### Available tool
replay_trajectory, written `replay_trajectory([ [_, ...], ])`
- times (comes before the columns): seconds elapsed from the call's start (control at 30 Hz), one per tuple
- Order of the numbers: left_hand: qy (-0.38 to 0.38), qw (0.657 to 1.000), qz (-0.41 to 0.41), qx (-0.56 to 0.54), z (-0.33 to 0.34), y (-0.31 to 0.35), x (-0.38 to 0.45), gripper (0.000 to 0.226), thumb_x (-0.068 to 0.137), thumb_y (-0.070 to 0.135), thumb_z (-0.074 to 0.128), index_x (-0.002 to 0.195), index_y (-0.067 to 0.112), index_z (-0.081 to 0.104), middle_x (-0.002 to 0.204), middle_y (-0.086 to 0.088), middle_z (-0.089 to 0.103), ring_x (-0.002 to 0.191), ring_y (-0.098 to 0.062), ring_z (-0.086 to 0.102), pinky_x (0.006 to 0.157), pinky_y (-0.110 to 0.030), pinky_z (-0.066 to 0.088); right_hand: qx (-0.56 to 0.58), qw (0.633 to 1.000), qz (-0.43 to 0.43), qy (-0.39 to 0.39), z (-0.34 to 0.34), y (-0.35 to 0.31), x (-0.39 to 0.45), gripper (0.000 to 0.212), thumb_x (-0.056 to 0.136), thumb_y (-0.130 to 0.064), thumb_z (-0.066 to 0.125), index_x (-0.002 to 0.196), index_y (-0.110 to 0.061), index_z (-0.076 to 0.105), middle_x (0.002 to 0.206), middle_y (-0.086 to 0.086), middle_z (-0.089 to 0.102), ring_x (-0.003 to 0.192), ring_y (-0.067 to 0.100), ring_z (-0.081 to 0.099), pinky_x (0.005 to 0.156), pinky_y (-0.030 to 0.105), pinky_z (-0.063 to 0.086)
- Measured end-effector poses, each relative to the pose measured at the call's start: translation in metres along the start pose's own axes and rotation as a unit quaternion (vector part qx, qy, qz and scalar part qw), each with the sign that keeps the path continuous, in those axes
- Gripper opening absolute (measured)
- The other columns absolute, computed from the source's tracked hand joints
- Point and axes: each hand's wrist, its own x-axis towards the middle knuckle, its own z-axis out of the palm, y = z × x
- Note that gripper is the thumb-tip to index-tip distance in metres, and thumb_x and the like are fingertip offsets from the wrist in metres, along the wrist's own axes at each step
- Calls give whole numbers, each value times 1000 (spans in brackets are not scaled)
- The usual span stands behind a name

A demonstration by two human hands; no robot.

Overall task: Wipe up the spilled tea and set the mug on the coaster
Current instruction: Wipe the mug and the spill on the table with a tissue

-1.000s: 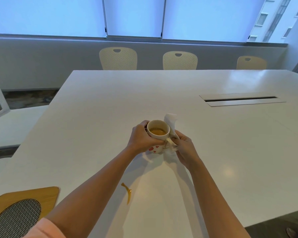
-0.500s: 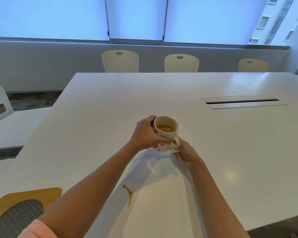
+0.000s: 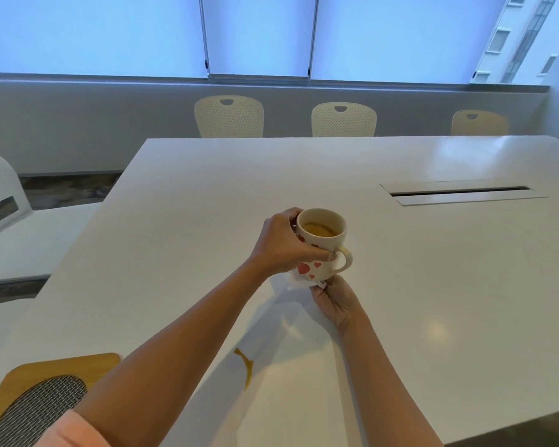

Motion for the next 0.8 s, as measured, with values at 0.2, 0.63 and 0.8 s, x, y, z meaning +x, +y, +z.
replay_trajectory([
  [0.2, 6, 1000, 2, -3, 0, 3, -2, 66, 56, 48, 92, 111, 33, 59, 94, 28, 60, 85, 8, 62, 62, -1, 47, 27, 1000, 11, 3, 2, 1, -3, 35, 91, -3, 48, 124, 3, 58, 112, 27, 71, 96, 37, 74, 75, 42, 64],
  [0.63, 55, 998, 3, 20, -5, 3, -1, 74, 61, 49, 90, 123, 22, 61, 107, 14, 65, 87, -6, 64, 64, -5, 49, 31, 998, 50, 0, 21, 6, -30, 37, 85, 0, 56, 121, 9, 60, 120, 28, 66, 101, 39, 71, 92, 43, 51],
  [0.8, 66, 998, 3, 24, -7, 1, -2, 75, 61, 48, 90, 123, 19, 61, 110, 9, 67, 92, -11, 64, 70, -10, 50, 33, 997, 69, 23, 22, 2, -42, 35, 103, -3, 40, 133, 8, 53, 136, 29, 57, 118, 40, 58, 92, 47, 51],
])
